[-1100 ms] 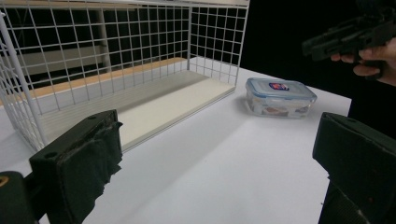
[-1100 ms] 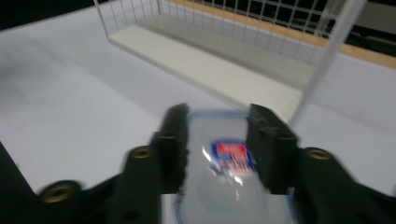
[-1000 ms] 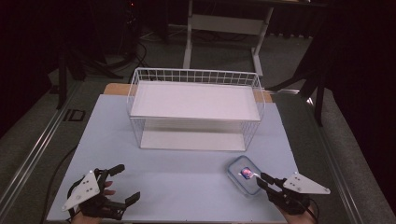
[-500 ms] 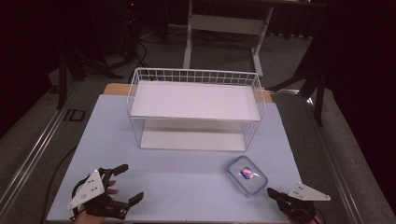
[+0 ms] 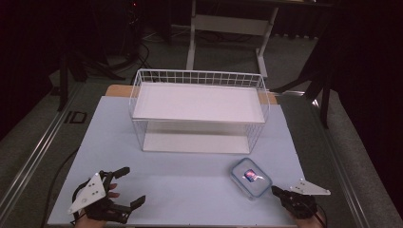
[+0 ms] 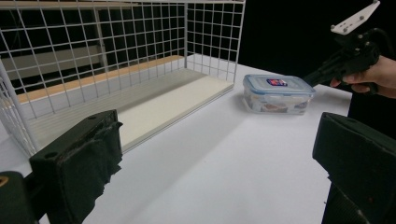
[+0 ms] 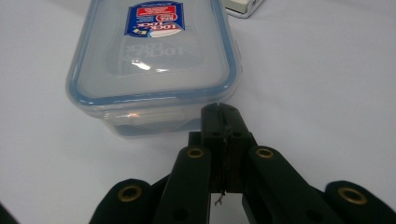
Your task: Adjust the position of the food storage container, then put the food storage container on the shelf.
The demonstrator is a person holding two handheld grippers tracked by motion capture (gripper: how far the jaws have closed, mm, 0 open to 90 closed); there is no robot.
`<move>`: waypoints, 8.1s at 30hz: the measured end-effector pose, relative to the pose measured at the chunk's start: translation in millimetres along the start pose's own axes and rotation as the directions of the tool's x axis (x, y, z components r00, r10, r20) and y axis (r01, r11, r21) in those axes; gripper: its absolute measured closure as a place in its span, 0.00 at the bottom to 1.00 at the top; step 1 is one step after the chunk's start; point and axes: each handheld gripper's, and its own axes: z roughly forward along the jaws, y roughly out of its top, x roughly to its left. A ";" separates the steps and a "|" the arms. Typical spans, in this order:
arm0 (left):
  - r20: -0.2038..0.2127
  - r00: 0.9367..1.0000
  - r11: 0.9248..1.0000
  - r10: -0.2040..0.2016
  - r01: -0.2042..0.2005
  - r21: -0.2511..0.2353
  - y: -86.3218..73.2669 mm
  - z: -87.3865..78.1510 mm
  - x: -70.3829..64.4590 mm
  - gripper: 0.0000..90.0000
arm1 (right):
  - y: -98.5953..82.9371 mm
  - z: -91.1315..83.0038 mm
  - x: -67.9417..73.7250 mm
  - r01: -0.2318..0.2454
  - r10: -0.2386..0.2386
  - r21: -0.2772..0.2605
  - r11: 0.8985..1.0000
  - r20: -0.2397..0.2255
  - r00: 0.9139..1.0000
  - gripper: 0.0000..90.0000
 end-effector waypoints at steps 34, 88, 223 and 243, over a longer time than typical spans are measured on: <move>0.007 1.000 1.000 0.003 -0.003 0.014 -1.3 0.3 -2.9 0.03 | 76.5 91.6 21.6 0.070 -0.070 0.001 0.998 -0.040 0.997 1.00; 0.024 1.000 0.999 -0.011 0.010 0.034 -4.2 3.2 -5.8 0.03 | 111.6 160.0 87.5 0.131 -0.128 0.013 0.991 -0.132 0.983 1.00; -0.136 0.860 0.735 -0.491 0.493 0.465 1.8 151.6 42.6 0.46 | 133.5 149.9 92.1 -0.374 0.437 0.232 0.898 -0.365 0.822 0.49; -0.156 0.900 0.797 -0.408 0.434 0.419 33.8 164.3 41.9 0.46 | 152.1 136.0 80.9 -0.363 0.385 0.130 0.923 -0.359 0.850 0.49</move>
